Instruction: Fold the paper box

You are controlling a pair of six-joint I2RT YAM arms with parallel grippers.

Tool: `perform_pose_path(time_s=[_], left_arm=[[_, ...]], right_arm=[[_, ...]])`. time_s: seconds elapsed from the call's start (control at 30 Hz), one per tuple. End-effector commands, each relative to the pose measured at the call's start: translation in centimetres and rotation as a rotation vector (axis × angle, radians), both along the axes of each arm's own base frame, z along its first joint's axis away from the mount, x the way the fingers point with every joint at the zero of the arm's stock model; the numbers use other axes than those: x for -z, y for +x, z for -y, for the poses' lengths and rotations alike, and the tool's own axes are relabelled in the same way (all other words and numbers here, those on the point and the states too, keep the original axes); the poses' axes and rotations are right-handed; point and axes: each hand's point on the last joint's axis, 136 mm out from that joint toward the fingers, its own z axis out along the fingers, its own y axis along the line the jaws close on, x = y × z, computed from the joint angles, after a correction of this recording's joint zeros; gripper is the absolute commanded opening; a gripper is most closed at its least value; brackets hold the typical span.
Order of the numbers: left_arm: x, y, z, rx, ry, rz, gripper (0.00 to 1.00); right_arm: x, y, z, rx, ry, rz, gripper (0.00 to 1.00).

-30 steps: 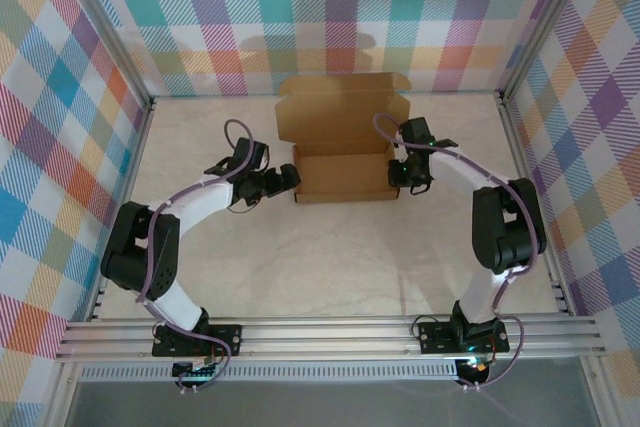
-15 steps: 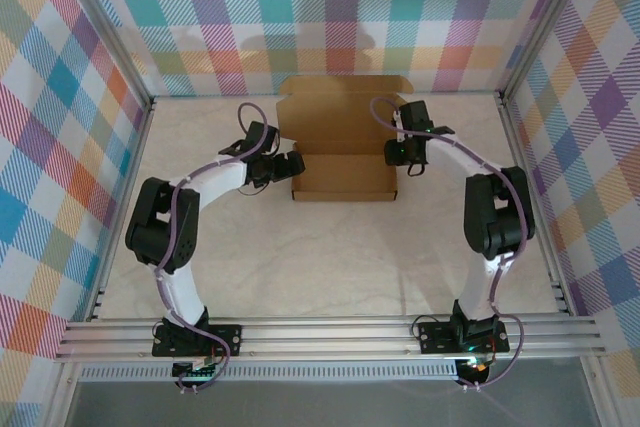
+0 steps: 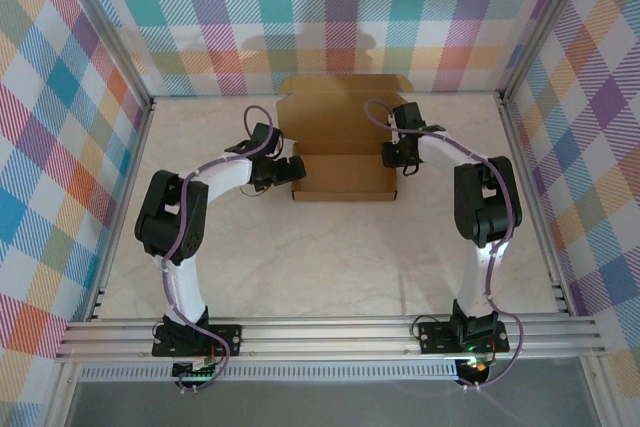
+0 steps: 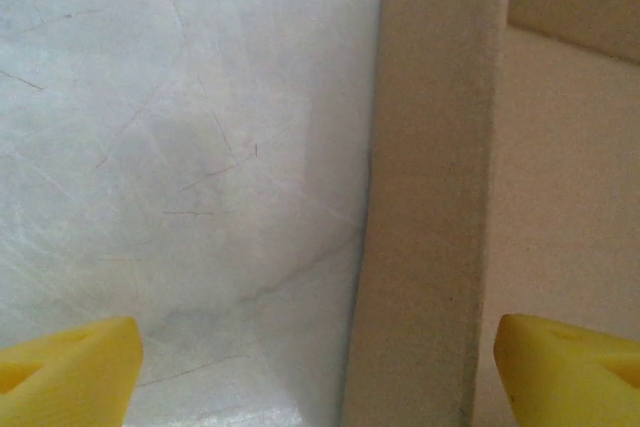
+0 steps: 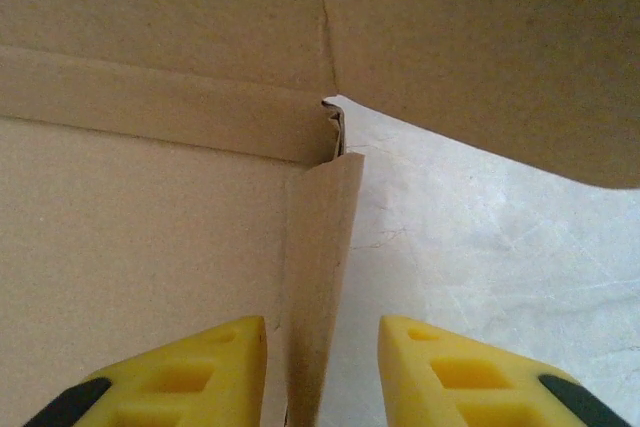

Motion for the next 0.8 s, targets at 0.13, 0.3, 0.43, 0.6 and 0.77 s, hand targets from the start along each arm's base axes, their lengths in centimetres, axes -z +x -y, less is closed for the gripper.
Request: perform_pose_path(time_s=[0.13, 0.3, 0.43, 0.6, 0.77], left_arm=[[-0.2, 0.1, 0.8, 0.036, -0.022, -0.003, 0.91], [0.0, 0.0, 1.1, 0.046, -0.034, -0.013, 0.90], [-0.1, -0.1, 1.1, 0.048, -0.038, -0.008, 0.90], [0.1, -0.4, 1.1, 0.053, -0.040, -0.014, 0.90], [0.0, -0.4, 1.1, 0.053, -0.041, -0.013, 0.91]], right_arm=[[0.6, -0.4, -0.9, 0.002, -0.037, -0.052, 0.37], [1.4, -0.8, -1.0, 0.037, -0.026, -0.092, 0.37], [2.4, -0.8, -0.8, 0.069, -0.044, -0.129, 0.35], [3.4, -0.5, -0.7, 0.099, -0.057, -0.158, 0.29], [3.6, -0.5, -0.6, 0.106, -0.093, -0.156, 0.00]])
